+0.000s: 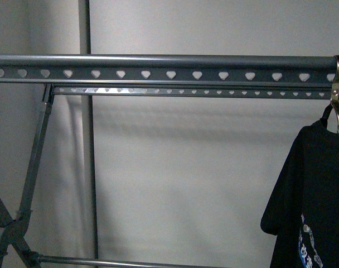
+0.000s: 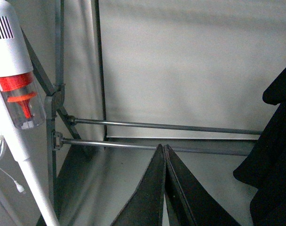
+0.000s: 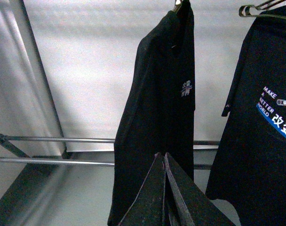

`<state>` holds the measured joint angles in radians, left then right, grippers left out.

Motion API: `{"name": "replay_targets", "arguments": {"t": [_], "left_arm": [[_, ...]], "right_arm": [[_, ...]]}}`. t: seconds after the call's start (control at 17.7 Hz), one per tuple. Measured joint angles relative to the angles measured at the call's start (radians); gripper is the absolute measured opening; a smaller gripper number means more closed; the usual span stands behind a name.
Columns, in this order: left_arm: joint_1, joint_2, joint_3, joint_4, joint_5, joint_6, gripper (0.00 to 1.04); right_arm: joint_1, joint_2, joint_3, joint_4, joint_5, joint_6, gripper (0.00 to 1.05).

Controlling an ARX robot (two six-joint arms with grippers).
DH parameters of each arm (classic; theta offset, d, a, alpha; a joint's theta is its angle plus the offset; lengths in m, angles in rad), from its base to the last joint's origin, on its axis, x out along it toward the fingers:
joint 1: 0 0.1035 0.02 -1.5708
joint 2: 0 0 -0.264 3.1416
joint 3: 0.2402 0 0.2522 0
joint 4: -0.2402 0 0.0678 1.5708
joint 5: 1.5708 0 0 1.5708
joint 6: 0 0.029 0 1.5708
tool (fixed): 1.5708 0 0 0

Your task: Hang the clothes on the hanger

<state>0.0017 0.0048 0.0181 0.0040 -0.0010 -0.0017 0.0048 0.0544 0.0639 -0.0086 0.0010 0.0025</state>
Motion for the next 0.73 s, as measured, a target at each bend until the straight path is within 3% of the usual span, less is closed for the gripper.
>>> {"name": "replay_targets", "arguments": {"t": [0.68,0.73], "left_arm": [[0.0,0.0,0.0,0.0,0.0,-0.001,0.04],[0.0,0.0,0.0,0.0,0.0,0.0,0.17]], "right_arm": [[-0.002,-0.05,-0.058,0.005,0.001,0.0,0.02],[-0.002,-0.05,-0.058,0.005,0.0,-0.002,0.1]]}}
